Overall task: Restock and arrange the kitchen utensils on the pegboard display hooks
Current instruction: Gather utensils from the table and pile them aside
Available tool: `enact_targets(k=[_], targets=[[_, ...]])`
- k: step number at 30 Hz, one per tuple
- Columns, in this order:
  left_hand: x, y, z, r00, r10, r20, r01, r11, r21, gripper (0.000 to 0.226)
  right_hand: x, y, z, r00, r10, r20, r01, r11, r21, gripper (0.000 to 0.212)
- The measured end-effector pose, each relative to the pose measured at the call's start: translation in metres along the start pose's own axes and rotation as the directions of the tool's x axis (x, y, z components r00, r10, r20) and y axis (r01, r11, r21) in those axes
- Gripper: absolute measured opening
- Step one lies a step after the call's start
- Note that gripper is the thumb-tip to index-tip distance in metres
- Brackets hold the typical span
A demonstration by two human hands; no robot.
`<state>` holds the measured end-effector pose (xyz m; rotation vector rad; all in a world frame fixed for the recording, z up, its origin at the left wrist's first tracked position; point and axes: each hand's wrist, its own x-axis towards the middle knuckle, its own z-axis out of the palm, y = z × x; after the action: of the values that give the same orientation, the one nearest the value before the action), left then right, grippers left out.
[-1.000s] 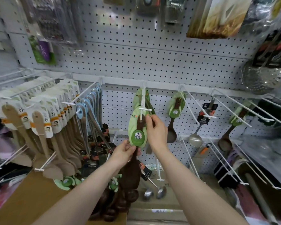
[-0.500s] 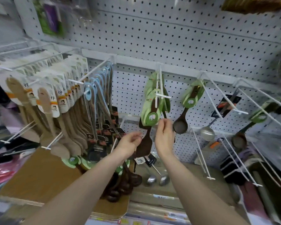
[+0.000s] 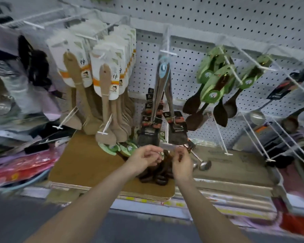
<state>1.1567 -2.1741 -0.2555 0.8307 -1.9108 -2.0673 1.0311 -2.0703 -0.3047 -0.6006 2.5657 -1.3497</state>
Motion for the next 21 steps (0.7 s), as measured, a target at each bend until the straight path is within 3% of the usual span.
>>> enact_targets(k=[4, 8, 12, 16, 21], targets=[[-0.011, -0.034, -0.043, 0.984, -0.1, -0.147, 0.088, 0.992, -0.086, 0.018, -0.026, 0.01, 0.033, 0.998, 0.035, 0.047, -0.034, 0.999, -0.032, 0.014], [-0.013, -0.082, -0.076, 0.908, -0.249, -0.338, 0.192, 0.962, -0.194, 0.018, -0.043, 0.024, 0.065, 0.987, 0.081, 0.136, -0.064, 0.99, -0.125, 0.016], [-0.001, -0.129, -0.093, 0.817, -0.398, -0.418, 0.316, 0.915, -0.253, 0.016, -0.043, 0.029, 0.086, 0.965, -0.034, 0.259, 0.099, 0.965, -0.242, 0.026], [0.021, -0.167, -0.1, 0.775, -0.458, -0.435, 0.406, 0.889, -0.212, 0.026, -0.022, 0.031, 0.108, 0.897, -0.101, 0.431, 0.283, 0.88, -0.381, 0.041], [0.055, -0.187, -0.098, 0.787, -0.435, -0.438, 0.43, 0.895, -0.118, 0.035, 0.001, 0.039, 0.145, 0.912, -0.108, 0.395, 0.352, 0.699, -0.622, 0.046]])
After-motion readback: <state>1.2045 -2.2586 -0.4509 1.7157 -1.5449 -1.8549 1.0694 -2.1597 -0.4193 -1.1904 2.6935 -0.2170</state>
